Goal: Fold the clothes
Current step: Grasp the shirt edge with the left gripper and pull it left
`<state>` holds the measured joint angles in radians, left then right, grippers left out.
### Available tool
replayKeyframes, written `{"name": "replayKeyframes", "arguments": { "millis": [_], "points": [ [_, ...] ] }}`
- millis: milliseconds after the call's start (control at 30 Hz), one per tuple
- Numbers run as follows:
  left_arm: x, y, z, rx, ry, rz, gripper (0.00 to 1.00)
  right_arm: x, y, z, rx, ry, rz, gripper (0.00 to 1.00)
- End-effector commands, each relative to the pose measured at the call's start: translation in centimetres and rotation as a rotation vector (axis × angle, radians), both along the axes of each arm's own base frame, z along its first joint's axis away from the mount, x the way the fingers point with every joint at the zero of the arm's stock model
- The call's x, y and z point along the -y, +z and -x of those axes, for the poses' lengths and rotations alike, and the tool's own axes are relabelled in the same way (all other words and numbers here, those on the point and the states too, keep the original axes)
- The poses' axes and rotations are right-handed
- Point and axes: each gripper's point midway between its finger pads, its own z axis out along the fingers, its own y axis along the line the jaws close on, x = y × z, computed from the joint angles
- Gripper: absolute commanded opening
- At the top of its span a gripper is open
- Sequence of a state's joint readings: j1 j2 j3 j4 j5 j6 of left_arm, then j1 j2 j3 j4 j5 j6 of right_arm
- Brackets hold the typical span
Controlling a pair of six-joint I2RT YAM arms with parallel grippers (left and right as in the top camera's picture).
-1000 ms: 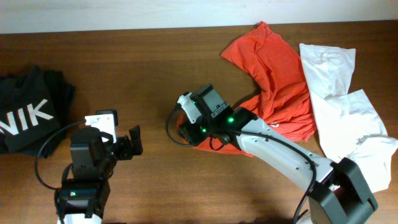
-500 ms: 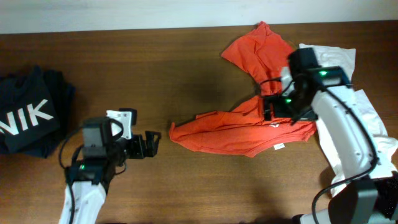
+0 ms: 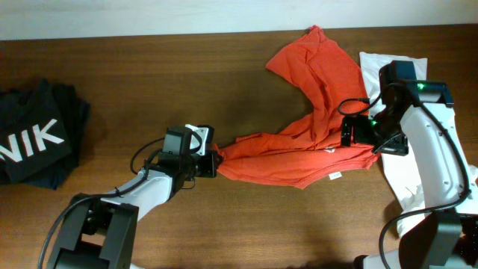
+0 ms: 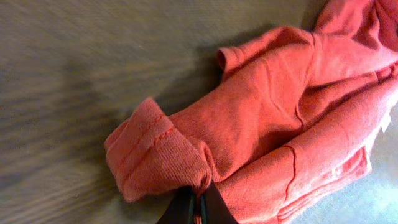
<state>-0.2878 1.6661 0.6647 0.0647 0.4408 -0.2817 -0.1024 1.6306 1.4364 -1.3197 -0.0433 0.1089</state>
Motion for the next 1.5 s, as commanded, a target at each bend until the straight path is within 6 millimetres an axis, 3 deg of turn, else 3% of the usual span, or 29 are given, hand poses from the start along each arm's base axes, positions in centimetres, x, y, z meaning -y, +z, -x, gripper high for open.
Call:
{"name": "replayKeyframes", "arguments": {
  "millis": [0, 33, 67, 133, 167, 200, 233, 267, 333, 367, 400, 467, 533, 633, 667, 867, 933, 967, 1000, 1100, 1133, 1167, 1300, 1467],
  "points": [
    [-4.0, 2.9, -3.9, 0.091, 0.163, -0.065, 0.01, 1.1, 0.5, 0.0, 0.013, 0.02, 0.059, 1.0],
    [-6.0, 4.4, -5.2, 0.117, 0.224, -0.083, 0.01, 1.1, 0.4, 0.1, 0.008, 0.027, 0.059, 0.94],
    [-9.4, 7.4, -7.0, 0.16, 0.323, -0.096, 0.01, 1.1, 0.1, 0.0, 0.006, 0.027, 0.059, 0.73],
    [-14.1, 12.4, -9.5, 0.254, 0.437, -0.098, 0.01, 1.1, -0.4, -0.5, 0.021, 0.026, 0.059, 0.32],
    [-16.2, 14.7, -10.8, 0.307, 0.487, -0.096, 0.01, 1.0, -0.8, -0.7, 0.027, 0.027, 0.052, 0.29],
    [-20.1, 18.1, -12.5, 0.395, 0.595, -0.153, 0.01, 0.6, -1.0, -0.6, 0.024, 0.029, 0.033, 0.29],
    [-21.7, 19.5, -13.0, 0.435, 0.643, -0.191, 0.01, 0.6, -1.1, -0.6, 0.023, 0.029, 0.03, 0.29],
    [-24.6, 22.2, -13.8, 0.503, 0.735, -0.255, 0.01, 0.6, -1.1, -0.5, 0.022, 0.029, 0.03, 0.29],
    [-26.6, 25.2, -15.1, 0.559, 0.777, -0.279, 0.04, 0.6, -1.1, -0.5, 0.021, 0.029, 0.03, 0.29],
    [-26.8, 25.5, -15.6, 0.551, 0.769, -0.272, 0.45, 0.6, -1.1, -0.5, 0.021, 0.029, 0.03, 0.29],
    [-26.5, 25.2, -15.8, 0.531, 0.755, -0.265, 0.96, 0.6, -1.1, -0.5, 0.021, 0.029, 0.03, 0.3],
    [-24.4, 21.7, -15.4, 0.398, 0.661, -0.214, 0.99, 0.6, -1.1, -0.5, 0.021, 0.029, 0.03, 0.31],
    [-21.3, 16.3, -12.5, 0.141, 0.556, -0.162, 0.99, 0.6, -1.1, -0.5, 0.022, 0.029, 0.03, 0.32],
    [-16.9, 10.8, -7.6, -0.195, 0.463, -0.115, 0.99, 0.6, -1.1, -0.5, 0.022, 0.029, 0.03, 0.32],
    [-14.5, 8.8, -5.5, -0.33, 0.41, -0.106, 0.99, 0.6, -1.1, -0.5, 0.022, 0.029, 0.03, 0.32],
    [-7.3, 1.8, -1.2, -0.604, 0.211, -0.187, 0.99, 0.6, -1.1, -0.5, 0.02, 0.029, 0.03, 0.33],
    [-6.5, -0.4, -0.4, -0.658, 0.189, -0.234, 0.99, 0.6, -1.1, -0.4, 0.018, 0.029, 0.03, 0.34],
    [-7.0, -1.4, -0.1, -0.68, 0.205, -0.276, 0.99, 0.6, -1.1, -0.4, 0.018, 0.029, 0.03, 0.34],
    [-7.3, -2.1, 0.1, -0.69, 0.209, -0.304, 0.9, 0.6, -1.1, -0.4, 0.018, 0.029, 0.03, 0.34],
    [-10.1, -2.9, 0.5, -0.701, 0.253, -0.429, 0.36, 0.6, -1.1, -0.4, 0.018, 0.029, 0.031, 0.34],
    [-11.2, -3.0, 0.7, -0.706, 0.272, -0.473, 0.15, 0.7, -1.1, -0.4, 0.018, 0.028, 0.034, 0.34],
    [-13.0, -3.0, 0.9, -0.712, 0.302, -0.533, 0.0, 0.7, -1.1, -0.4, 0.018, 0.028, 0.034, 0.35],
    [-21.7, -1.8, 0.3, -0.718, 0.499, -0.666, 0.0, 0.6, -1.1, -0.4, 0.018, 0.028, 0.034, 0.36],
    [-28.5, 3.7, -3.1, -0.666, 0.696, -0.584, 0.0, 0.6, -1.1, -0.4, 0.018, 0.028, 0.034, 0.37]
  ]
}}
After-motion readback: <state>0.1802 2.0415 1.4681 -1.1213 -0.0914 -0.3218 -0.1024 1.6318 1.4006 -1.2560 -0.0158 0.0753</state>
